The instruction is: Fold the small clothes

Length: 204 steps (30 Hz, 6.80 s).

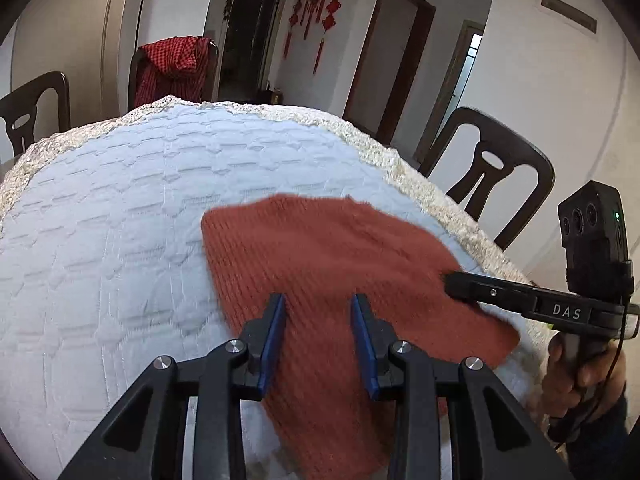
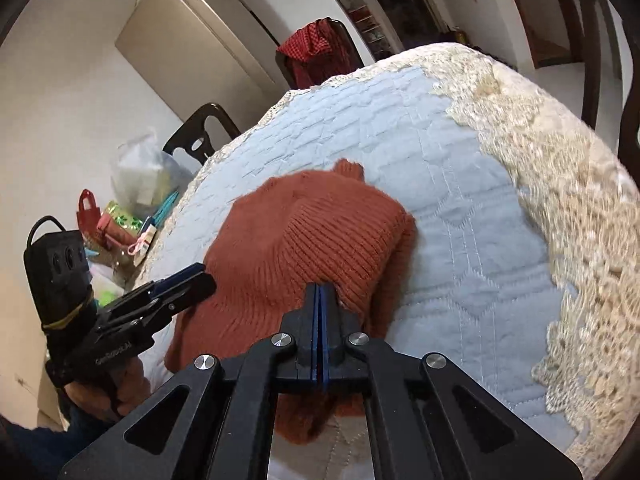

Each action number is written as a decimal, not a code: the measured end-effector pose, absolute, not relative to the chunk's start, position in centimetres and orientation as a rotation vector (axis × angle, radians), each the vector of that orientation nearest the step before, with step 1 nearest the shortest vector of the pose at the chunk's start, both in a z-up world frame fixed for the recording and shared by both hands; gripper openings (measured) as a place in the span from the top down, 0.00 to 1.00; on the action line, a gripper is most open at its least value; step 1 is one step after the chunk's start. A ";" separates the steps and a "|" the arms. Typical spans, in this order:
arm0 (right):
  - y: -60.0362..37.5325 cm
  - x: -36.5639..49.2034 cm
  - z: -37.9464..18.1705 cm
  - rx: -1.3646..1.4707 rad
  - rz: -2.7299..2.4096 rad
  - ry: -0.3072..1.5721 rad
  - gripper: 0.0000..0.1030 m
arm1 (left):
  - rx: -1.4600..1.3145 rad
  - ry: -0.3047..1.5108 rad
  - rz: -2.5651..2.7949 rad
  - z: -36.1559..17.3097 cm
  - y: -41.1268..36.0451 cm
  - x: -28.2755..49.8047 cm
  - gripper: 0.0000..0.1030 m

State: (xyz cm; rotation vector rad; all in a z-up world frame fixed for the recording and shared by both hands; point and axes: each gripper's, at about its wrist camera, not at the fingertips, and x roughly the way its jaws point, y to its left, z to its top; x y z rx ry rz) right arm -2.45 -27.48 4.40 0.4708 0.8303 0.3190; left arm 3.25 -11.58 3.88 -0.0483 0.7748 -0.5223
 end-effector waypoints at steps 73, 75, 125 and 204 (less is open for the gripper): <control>-25.9 -8.0 5.5 0.265 0.335 0.826 0.96 | -0.088 0.795 -0.438 2.8 -8.9 -1.0 0.55; -26.5 -8.1 6.3 0.303 0.336 0.789 0.90 | -0.094 0.782 -0.433 3.2 -8.7 -0.7 0.55; -28.5 -2.1 4.2 0.571 0.380 0.881 0.73 | -0.246 0.851 -0.537 2.9 -9.2 3.5 0.68; -8.5 -0.2 6.2 0.013 0.484 0.846 0.75 | -0.110 0.793 -0.024 2.0 6.2 -1.3 0.46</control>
